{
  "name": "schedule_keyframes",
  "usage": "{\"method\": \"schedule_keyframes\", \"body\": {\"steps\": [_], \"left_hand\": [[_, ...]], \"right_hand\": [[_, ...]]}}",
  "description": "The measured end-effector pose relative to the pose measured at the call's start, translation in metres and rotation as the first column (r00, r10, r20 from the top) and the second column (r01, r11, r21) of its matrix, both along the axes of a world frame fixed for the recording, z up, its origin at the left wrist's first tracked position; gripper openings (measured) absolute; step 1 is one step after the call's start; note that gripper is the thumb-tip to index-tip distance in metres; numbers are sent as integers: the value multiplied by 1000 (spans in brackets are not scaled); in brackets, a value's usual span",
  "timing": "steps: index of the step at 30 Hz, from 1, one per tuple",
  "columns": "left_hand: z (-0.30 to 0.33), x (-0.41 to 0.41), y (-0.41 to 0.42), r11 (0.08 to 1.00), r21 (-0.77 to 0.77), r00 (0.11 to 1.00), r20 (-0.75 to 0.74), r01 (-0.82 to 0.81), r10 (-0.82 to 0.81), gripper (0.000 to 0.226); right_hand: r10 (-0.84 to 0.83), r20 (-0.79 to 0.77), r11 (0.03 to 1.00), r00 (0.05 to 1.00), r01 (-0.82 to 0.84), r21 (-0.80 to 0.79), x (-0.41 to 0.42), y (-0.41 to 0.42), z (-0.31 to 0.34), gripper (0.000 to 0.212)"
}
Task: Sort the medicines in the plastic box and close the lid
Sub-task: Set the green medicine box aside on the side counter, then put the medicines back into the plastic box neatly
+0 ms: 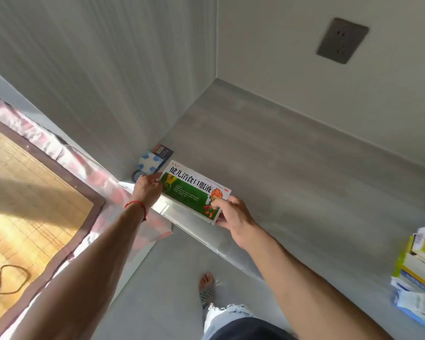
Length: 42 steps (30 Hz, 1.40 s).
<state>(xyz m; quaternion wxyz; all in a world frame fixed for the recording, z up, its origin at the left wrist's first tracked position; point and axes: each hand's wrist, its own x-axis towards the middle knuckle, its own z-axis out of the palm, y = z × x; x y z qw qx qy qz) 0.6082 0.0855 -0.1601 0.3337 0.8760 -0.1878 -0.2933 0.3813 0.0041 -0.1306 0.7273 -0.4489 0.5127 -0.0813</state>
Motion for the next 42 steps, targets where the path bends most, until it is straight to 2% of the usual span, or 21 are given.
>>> {"method": "schedule_keyframes", "body": {"steps": [5, 13, 15, 17, 19, 24, 26, 30, 36, 39, 42], "left_hand": [[-3, 37, -1, 996, 31, 990, -116, 80, -76, 42], [-9, 49, 3, 998, 14, 990, -124, 67, -65, 39], [-6, 44, 2, 995, 67, 997, -1, 72, -73, 35], [-1, 29, -2, 985, 136, 967, 214, 109, -136, 39], [10, 2, -11, 983, 92, 934, 308, 158, -179, 47], [37, -89, -40, 906, -78, 875, 306, 416, -375, 45], [44, -128, -53, 848, -149, 835, 328, 508, -442, 36], [52, -208, -79, 742, -228, 764, 347, 631, -543, 3], [61, -348, -116, 611, -284, 674, 319, 739, -667, 13], [65, -428, -136, 552, -302, 627, 289, 777, -723, 18], [64, -501, -153, 514, -280, 580, 273, 811, -767, 27]], "right_hand": [[-99, -47, 984, 994, 105, 145, 31, -3, -20, 14], [-108, 21, 983, 994, 104, 150, 33, 0, -28, 24], [-73, 22, 991, 997, 70, 112, 27, 0, -26, 24], [-51, 7, 996, 999, 50, 68, 16, -1, -25, 22], [-67, 2, 997, 998, 67, 47, 0, -4, -22, 16], [-169, 14, 986, 986, 169, 7, -63, -19, -12, 23], [-235, 25, 972, 972, 235, -16, -93, -25, -6, 24], [-359, 49, 929, 932, 362, -82, -162, -36, 5, 20], [-445, 108, 853, 889, 457, -251, -297, -45, 21, 19], [-418, 100, 831, 903, 425, -359, -376, -50, 35, 24], [-379, -5, 793, 925, 322, -516, -455, -54, 45, 21]]}}
